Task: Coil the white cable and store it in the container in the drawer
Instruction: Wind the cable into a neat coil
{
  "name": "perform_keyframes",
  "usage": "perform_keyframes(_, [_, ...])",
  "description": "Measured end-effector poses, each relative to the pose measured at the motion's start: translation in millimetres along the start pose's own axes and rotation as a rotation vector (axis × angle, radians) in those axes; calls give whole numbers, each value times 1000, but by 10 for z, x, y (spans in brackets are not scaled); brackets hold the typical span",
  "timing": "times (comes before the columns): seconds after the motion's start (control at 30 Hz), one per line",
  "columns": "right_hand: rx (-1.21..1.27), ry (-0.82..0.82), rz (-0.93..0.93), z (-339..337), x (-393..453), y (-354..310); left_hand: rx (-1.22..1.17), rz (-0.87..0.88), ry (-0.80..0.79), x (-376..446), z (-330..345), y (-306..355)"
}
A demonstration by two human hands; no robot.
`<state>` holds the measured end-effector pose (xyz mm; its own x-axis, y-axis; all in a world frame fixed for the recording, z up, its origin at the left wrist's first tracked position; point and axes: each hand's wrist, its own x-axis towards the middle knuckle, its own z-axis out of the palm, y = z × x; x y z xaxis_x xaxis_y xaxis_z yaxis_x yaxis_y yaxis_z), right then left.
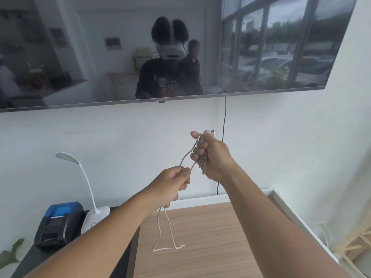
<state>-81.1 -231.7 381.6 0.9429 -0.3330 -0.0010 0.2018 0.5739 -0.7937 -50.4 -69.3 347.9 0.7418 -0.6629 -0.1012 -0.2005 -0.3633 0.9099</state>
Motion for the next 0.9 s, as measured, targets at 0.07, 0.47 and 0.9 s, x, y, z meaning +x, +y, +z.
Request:
perform_keyframes(0.07, [13, -44, 10, 18, 2, -3, -44, -42, -47, 5, 28, -65])
perform_keyframes(0.47, [102, -39, 9, -19, -40, -61, -139, -89, -132, 36, 8, -332])
perform_keyframes(0.9, [-209, -290, 131, -130, -128, 41, -355, -210, -59, 354, -422, -52])
